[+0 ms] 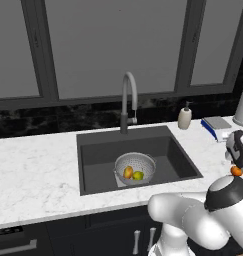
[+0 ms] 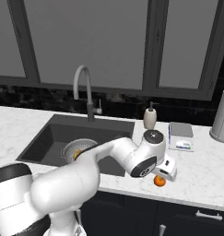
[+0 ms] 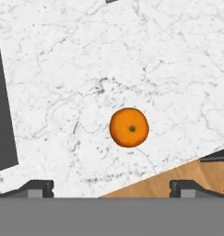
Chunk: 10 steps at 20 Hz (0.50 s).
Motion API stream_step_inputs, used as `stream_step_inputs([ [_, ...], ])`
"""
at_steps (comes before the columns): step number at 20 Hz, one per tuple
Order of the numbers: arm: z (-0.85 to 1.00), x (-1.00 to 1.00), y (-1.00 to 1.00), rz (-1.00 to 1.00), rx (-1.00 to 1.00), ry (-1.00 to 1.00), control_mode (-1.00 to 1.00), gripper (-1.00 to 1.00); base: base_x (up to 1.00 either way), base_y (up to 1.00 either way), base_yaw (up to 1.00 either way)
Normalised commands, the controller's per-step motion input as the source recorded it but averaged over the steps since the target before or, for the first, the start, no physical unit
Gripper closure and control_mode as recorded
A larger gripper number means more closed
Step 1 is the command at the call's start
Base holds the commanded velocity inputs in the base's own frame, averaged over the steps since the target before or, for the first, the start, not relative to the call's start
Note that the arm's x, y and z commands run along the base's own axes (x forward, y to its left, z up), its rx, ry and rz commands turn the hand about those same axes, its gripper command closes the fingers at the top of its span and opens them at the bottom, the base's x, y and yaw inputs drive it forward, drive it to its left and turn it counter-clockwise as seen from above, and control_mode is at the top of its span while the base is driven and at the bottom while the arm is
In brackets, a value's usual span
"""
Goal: Put the colander in the sink, put the pear, mango, tangerine in the colander, and turn on the sink faucet and pour water over the colander.
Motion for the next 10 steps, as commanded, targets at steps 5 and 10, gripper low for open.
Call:
stream_step_inputs([
  [5,-0.42,0.0,-0.35,-0.06,0.0,0.01,-1.0,-1.0,0.0,0.0,0.0],
  [10,-0.35,0.08,-0.18,-0.01,0.0,0.01,-1.0,-1.0,0.0,0.0,0.0],
])
